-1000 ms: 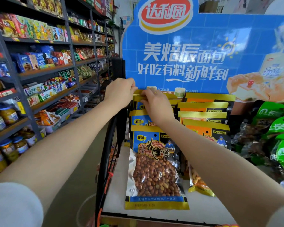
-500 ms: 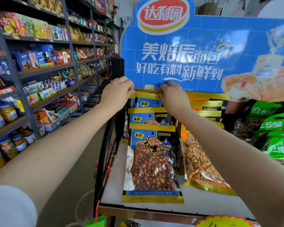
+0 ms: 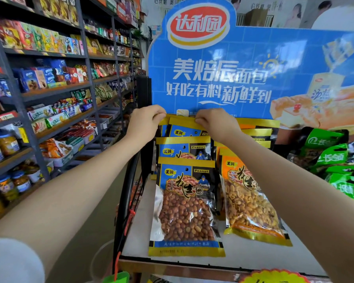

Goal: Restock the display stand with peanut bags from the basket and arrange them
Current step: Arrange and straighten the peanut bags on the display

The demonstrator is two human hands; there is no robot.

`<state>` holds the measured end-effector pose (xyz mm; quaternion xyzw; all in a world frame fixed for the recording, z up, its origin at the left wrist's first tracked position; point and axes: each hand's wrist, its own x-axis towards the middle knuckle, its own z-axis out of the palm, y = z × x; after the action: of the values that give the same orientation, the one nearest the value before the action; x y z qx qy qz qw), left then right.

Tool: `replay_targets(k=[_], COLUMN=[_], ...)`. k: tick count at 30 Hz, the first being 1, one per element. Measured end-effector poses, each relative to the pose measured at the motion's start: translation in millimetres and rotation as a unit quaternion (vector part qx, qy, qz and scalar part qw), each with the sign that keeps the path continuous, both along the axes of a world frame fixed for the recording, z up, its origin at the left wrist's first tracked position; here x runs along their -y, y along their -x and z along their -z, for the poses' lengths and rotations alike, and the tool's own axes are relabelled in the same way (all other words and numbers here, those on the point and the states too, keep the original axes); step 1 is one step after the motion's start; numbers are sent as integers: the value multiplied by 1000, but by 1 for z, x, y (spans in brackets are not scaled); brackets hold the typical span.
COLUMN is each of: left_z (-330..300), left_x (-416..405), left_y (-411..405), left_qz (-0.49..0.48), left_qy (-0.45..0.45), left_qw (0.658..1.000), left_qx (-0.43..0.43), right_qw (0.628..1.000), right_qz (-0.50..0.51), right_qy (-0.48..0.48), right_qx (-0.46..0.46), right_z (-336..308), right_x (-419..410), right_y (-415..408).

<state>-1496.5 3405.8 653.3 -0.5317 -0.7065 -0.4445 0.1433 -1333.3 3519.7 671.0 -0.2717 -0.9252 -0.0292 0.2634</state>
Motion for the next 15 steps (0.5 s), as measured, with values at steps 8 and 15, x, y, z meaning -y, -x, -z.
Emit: replay_targets(k=[8,15], left_z=[21,21], left_x=[2,-16], left_y=[-7,-13], left_qz=[-7,-22], left_qy=[-27,4], left_qw=[998,1000], left_qx=[-55,-4], right_qw=[995,997], right_qz=[59,55], right_qy=[26,21], right_qx=[74,56], right_z=[-23,-15], right_x=[0,-2], right_y=[6,6])
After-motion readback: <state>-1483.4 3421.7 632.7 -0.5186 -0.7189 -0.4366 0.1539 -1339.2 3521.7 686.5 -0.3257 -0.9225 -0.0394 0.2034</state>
